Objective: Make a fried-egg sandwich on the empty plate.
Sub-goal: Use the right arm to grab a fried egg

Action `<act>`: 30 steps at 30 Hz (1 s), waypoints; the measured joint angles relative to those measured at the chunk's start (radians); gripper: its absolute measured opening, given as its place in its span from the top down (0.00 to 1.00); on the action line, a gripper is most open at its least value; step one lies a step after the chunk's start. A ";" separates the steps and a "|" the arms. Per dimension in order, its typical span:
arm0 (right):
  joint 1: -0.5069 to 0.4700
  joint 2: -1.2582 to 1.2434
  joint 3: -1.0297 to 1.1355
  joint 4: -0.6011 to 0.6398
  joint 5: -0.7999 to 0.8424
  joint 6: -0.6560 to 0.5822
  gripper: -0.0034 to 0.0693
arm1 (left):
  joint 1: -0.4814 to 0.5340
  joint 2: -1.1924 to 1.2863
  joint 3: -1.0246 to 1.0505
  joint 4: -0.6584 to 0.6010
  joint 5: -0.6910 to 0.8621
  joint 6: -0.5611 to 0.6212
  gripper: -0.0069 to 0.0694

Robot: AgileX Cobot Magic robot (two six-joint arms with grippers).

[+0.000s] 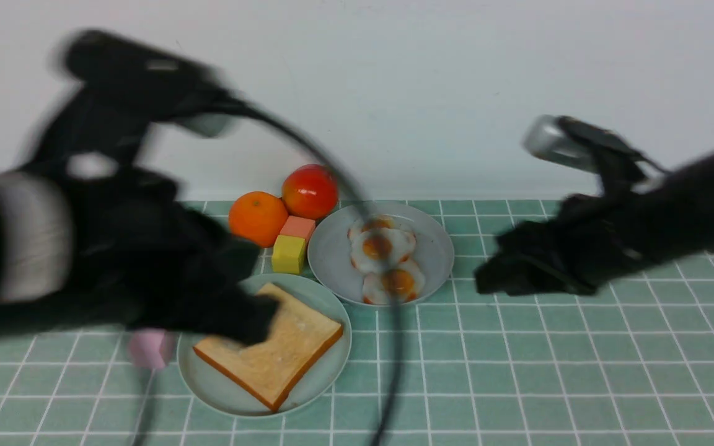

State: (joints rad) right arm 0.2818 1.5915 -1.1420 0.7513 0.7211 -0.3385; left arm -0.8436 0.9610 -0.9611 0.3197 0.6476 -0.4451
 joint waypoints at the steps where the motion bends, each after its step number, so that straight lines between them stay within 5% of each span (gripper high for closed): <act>1: -0.003 0.024 -0.016 0.007 0.002 0.000 0.51 | 0.000 -0.033 0.026 -0.002 -0.016 -0.005 0.93; 12: -0.058 0.489 -0.404 0.164 0.039 0.000 0.42 | 0.000 -0.311 0.304 0.062 -0.179 -0.247 0.93; 20: -0.060 0.596 -0.460 0.244 -0.067 -0.024 0.30 | 0.000 -0.306 0.306 0.082 -0.265 -0.265 0.93; 30: -0.059 0.656 -0.514 0.336 -0.089 -0.075 0.30 | 0.000 -0.306 0.306 0.083 -0.280 -0.264 0.93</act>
State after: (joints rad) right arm 0.2224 2.2478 -1.6561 1.0878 0.6317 -0.4136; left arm -0.8436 0.6547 -0.6552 0.4032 0.3678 -0.7095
